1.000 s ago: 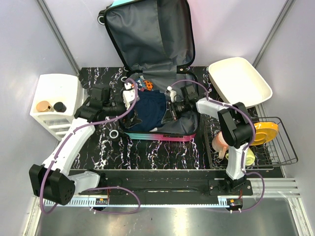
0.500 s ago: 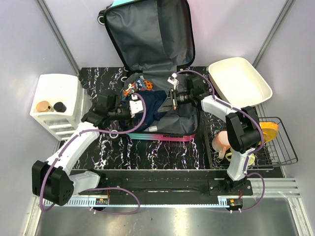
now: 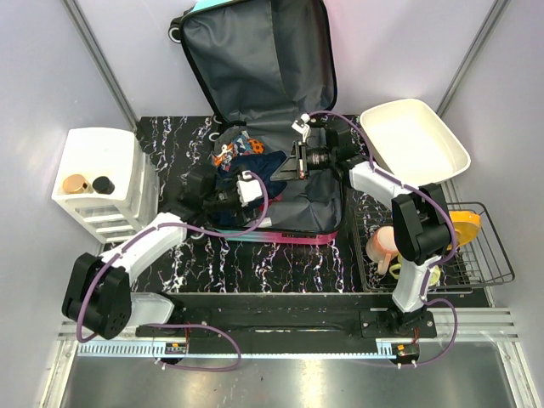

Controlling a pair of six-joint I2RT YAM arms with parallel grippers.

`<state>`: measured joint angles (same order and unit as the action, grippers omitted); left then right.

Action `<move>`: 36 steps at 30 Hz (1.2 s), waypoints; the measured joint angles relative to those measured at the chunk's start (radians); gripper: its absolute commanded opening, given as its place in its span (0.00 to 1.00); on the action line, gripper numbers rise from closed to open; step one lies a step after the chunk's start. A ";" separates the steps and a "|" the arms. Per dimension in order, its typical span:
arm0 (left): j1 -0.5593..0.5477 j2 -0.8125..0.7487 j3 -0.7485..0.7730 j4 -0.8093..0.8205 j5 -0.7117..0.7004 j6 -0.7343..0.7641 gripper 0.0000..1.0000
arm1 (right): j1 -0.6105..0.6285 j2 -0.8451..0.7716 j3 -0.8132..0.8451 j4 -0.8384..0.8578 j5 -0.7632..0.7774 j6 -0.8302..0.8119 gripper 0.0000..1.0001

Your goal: Open, take out, and arrange the luggage

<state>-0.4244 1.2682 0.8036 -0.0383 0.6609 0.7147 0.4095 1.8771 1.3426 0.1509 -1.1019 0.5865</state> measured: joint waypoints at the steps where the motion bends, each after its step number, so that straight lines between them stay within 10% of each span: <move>1: -0.007 0.010 -0.007 0.035 -0.026 -0.012 0.88 | 0.000 0.000 0.000 0.013 -0.002 0.010 0.00; 8: -0.037 0.096 -0.005 0.157 -0.214 -0.095 0.25 | -0.001 0.000 0.000 0.063 -0.019 0.043 0.01; 13: -0.017 0.107 0.059 0.131 -0.195 -0.166 0.04 | -0.009 0.000 0.014 0.016 -0.014 -0.021 0.77; 16: -0.007 0.108 0.116 0.080 -0.157 -0.199 0.00 | -0.029 -0.013 0.038 -0.042 -0.001 -0.115 0.98; 27: 0.024 0.142 0.226 -0.050 -0.046 -0.249 0.00 | -0.073 -0.338 -0.142 0.016 0.127 -0.658 1.00; 36: 0.029 0.168 0.275 -0.110 -0.011 -0.247 0.00 | 0.037 -0.272 -0.171 0.070 0.103 -0.981 1.00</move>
<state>-0.3950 1.4364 1.0786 -0.1486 0.6502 0.4679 0.4461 1.6047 1.1717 0.2211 -0.9993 -0.3946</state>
